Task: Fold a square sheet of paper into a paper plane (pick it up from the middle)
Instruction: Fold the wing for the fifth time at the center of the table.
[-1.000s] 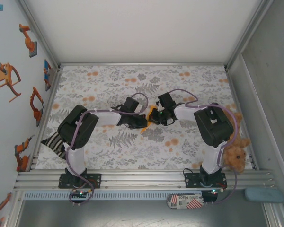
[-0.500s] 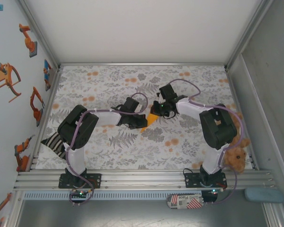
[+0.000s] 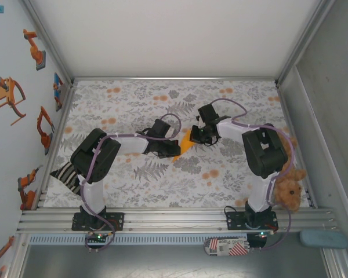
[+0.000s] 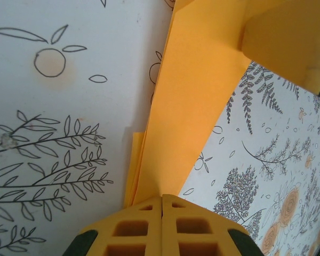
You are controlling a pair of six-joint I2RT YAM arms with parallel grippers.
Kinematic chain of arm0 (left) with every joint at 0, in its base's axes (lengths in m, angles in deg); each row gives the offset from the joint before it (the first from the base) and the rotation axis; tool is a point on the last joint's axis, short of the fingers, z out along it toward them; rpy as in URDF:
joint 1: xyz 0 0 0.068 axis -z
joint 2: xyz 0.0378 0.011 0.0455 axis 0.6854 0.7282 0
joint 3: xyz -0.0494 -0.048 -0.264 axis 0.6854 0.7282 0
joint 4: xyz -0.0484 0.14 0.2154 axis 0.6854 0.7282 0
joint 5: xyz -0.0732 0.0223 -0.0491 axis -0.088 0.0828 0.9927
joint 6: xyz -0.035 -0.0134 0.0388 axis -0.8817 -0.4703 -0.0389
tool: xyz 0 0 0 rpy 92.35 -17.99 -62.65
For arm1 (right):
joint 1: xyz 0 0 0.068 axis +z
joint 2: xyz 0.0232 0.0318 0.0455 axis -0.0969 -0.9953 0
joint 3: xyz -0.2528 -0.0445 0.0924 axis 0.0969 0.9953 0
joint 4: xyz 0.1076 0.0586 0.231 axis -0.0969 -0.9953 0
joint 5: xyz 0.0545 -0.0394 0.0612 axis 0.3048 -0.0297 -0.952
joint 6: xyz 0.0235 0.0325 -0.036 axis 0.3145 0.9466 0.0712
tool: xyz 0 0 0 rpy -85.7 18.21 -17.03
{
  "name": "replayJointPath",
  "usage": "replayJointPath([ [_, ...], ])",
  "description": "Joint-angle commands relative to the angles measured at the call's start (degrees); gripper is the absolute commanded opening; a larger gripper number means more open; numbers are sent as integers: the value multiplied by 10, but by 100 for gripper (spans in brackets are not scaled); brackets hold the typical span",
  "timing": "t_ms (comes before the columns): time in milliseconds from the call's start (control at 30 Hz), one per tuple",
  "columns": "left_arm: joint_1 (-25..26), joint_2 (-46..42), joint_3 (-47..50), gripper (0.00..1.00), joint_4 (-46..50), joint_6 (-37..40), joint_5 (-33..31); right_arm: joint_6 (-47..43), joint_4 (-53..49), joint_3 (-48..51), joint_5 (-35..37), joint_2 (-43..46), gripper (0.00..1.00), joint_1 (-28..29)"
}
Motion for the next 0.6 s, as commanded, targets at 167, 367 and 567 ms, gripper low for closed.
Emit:
replayJointPath([
  [167,0,18,16,0,48,-11,-19,-11,1,-2,8,-25,0,-18],
  [367,0,9,14,0,47,-13,-15,-12,19,21,2,-32,0,-27],
  [567,0,-11,-12,0,20,-11,11,-20,51,54,-24,-29,0,-37],
])
